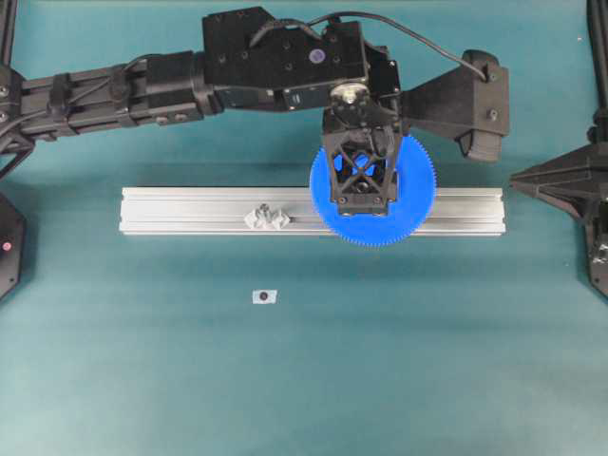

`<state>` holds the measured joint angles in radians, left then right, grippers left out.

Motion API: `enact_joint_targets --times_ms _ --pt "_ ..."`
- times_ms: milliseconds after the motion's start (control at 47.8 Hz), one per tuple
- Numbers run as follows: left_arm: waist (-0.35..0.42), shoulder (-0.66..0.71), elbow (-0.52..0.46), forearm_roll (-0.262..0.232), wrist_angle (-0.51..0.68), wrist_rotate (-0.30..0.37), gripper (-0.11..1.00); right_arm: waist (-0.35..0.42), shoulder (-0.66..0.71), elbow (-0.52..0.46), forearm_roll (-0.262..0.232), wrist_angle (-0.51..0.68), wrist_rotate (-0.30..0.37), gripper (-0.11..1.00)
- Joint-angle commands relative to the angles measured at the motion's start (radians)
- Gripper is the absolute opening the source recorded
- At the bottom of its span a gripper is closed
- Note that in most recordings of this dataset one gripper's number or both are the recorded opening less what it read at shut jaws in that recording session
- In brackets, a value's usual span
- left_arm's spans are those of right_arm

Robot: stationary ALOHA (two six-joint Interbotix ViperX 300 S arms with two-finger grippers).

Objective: Insert the large gear onto the shaft.
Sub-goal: 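Open the left gripper to release the gear on the shaft, then pull the open left gripper back away from the gear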

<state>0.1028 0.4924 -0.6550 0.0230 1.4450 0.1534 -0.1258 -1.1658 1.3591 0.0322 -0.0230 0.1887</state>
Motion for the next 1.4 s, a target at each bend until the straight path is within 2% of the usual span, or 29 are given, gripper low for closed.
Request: enact_joint_targets --times_ms 0,691,1382 --pt "-0.005 -0.025 -0.028 -0.002 -0.005 -0.003 0.88 -0.003 0.009 -0.015 0.0 -0.006 0.011 0.07" --pt "-0.005 0.026 -0.097 -0.002 -0.005 -0.003 0.88 -0.003 0.008 -0.011 0.0 -0.006 0.011 0.07" --pt "-0.006 0.046 -0.101 -0.002 -0.005 -0.003 0.88 -0.003 0.008 -0.014 0.0 -0.006 0.011 0.07"
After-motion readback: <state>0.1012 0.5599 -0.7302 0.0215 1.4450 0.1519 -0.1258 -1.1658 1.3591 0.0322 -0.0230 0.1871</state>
